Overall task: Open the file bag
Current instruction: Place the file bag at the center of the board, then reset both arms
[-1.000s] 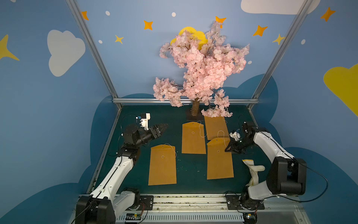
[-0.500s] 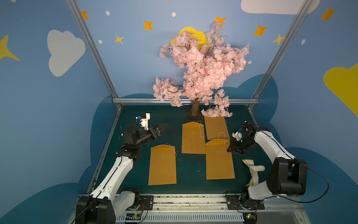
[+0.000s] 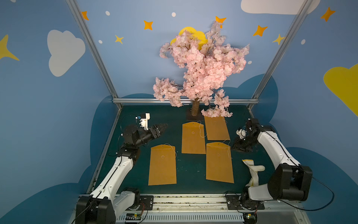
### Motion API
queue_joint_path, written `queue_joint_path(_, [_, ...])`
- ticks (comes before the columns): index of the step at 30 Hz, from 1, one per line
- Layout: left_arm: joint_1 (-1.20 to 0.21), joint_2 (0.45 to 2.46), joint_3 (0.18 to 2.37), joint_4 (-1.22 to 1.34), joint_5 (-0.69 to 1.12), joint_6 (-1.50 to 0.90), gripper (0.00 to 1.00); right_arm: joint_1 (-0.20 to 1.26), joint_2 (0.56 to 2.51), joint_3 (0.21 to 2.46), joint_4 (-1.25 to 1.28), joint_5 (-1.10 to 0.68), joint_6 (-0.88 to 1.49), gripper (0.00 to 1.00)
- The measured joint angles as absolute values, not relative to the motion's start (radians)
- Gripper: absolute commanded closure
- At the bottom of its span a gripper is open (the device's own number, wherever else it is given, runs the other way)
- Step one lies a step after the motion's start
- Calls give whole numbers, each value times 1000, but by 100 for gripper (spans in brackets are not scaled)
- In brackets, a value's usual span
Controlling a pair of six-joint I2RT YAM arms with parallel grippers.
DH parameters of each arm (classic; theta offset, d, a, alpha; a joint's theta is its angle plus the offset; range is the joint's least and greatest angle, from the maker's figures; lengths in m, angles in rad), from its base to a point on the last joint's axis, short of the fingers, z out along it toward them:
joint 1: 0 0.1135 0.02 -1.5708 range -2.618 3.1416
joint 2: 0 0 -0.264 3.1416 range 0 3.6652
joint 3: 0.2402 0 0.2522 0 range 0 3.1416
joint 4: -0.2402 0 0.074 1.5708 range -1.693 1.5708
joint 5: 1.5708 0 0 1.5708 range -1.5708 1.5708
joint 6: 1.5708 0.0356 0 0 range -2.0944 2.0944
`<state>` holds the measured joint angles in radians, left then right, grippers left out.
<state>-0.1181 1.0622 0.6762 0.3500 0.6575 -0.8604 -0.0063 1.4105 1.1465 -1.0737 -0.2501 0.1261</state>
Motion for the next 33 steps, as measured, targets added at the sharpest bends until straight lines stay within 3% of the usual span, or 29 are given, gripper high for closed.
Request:
queue_joint_path(9, [-118, 1039, 676, 221, 576, -805, 27, 30, 1356, 1126, -980, -278, 157, 58])
queue_joint_path(12, [-118, 1009, 676, 137, 500, -763, 1, 46, 1348, 1098, -935, -286, 168, 50])
queue_joint_path(16, [-118, 982, 677, 24, 387, -709, 0, 55, 1330, 1064, -875, -295, 179, 20])
queue_joint_path(28, [-118, 912, 675, -186, -142, -542, 0, 54, 1124, 841, -615, -223, 185, 16])
queue_joint_path(33, [-118, 950, 575, -71, -314, -373, 0, 53, 984, 669, -427, -105, 221, 12])
